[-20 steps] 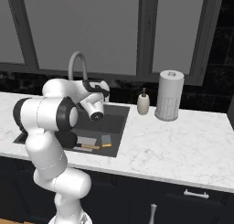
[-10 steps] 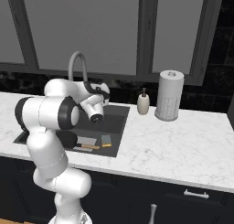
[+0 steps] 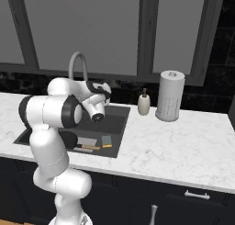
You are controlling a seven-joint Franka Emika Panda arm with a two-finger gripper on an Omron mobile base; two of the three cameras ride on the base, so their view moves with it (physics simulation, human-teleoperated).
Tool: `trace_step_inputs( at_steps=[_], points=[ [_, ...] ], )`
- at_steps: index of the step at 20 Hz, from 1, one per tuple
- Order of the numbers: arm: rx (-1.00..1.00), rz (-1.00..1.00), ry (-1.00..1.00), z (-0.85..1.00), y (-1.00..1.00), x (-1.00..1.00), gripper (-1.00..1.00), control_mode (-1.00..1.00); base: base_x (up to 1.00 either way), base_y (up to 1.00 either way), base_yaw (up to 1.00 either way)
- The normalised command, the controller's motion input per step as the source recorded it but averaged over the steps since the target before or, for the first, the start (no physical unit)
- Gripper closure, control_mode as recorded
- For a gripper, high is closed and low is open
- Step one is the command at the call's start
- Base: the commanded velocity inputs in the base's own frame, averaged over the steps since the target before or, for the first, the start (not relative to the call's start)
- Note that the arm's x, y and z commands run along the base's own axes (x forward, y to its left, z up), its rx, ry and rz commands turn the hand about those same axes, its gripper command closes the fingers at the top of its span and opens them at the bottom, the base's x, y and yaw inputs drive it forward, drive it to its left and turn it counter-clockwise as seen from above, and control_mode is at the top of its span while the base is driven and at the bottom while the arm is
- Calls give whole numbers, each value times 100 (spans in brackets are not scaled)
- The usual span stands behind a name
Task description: Pick the pan and sponge and place them into the sink. Then turn on the water.
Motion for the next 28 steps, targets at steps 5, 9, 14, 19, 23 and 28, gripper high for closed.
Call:
trace_step_inputs(
  at_steps=[5,9,14,19,23,28],
  points=[
    [0,0,0,0,0,4,-100,-100,0,0,0],
    [0,-1,0,0,5,8,-100,-100,0,0,0],
    [0,-3,0,0,5,9,-100,-100,0,0,0],
    [0,-5,0,-3,19,2,-100,-100,0,0,0],
    [-1,-4,0,-4,31,0,-100,-100,0,0,0],
    [0,-2,0,-1,5,16,-100,-100,0,0,0]
  ],
)
